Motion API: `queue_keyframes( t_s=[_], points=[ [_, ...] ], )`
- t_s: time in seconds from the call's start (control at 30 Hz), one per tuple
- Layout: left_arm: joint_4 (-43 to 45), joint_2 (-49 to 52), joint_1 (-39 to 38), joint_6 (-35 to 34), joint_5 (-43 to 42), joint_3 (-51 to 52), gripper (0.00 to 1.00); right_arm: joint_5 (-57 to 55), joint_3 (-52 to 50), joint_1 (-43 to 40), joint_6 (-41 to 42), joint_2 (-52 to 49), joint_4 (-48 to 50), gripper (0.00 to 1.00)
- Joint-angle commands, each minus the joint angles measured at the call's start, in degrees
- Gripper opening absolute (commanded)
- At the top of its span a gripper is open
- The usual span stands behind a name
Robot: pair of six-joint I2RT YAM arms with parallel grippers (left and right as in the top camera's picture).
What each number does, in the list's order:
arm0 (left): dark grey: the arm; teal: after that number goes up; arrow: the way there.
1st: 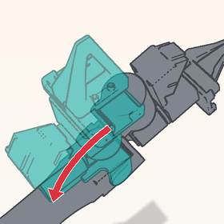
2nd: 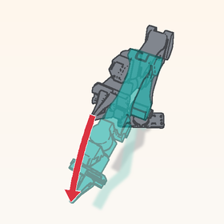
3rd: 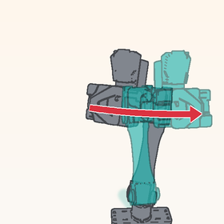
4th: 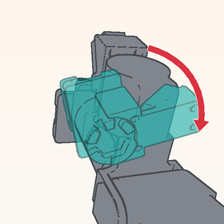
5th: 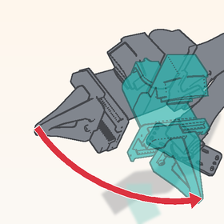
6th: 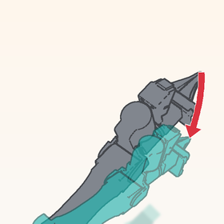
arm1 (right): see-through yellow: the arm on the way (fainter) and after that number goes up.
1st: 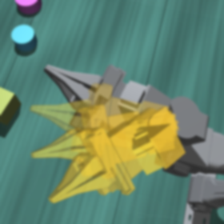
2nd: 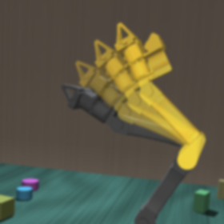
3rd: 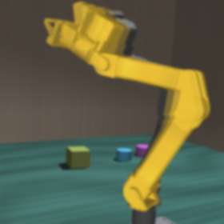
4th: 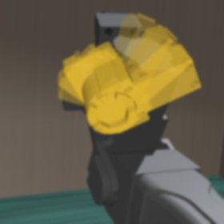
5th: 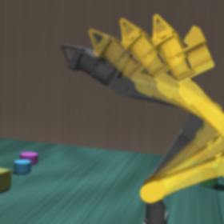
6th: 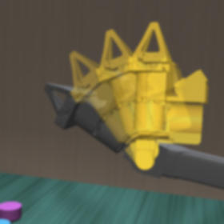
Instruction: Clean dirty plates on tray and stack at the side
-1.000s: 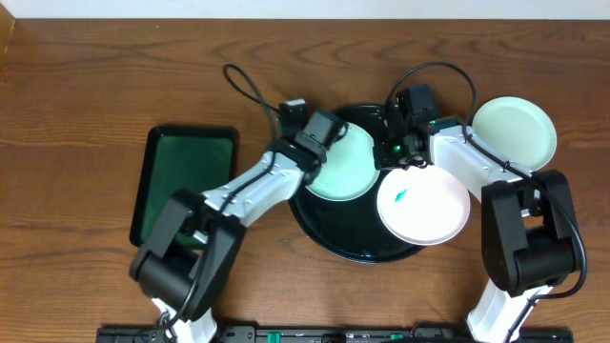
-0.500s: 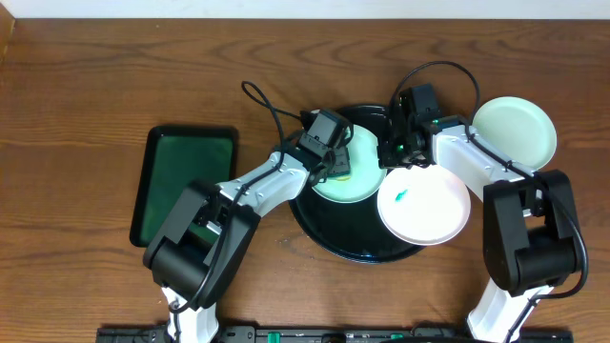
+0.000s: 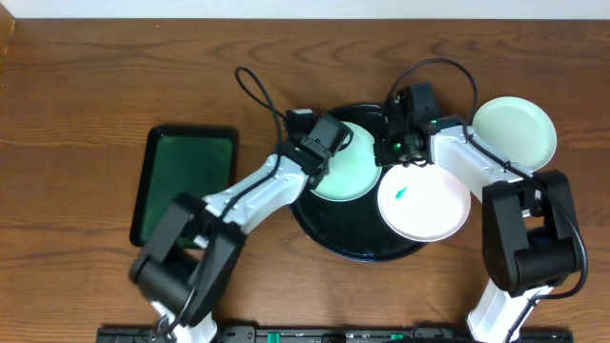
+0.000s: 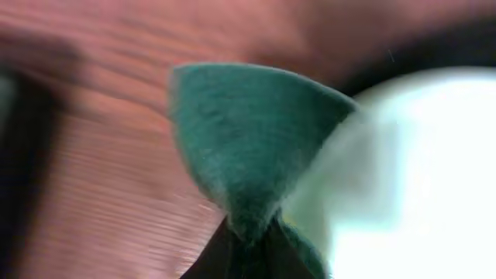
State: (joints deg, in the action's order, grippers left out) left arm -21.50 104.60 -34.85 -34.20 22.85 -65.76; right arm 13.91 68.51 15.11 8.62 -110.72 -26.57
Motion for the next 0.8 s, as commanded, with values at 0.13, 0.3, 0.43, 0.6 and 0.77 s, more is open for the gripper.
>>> queue_keyframes(
  t_s=[0.13,0.3,0.43,0.6,0.77],
  points=[
    [-0.50,-11.30,1.75,1.16,9.14,0.59,0.07,-3.34,0.20,0.81,-9.31,7.37,1.01,0.01],
    [-3.28,-16.79,4.07,0.92,9.14,0.59,0.08,-11.80,0.22,3.58,-13.75,13.94,1.31,0.01],
    [-7.54,-20.31,8.83,0.87,9.11,0.59,0.07,-23.85,0.22,6.99,-21.70,20.15,2.45,0.01],
    [-14.51,-22.53,17.31,0.50,9.05,0.59,0.07,-42.84,0.22,13.53,-33.90,26.60,6.91,0.01],
    [-21.18,-22.58,25.92,-1.66,3.65,0.72,0.07,-57.37,0.22,19.63,-50.49,28.74,13.90,0.01]
  ],
)
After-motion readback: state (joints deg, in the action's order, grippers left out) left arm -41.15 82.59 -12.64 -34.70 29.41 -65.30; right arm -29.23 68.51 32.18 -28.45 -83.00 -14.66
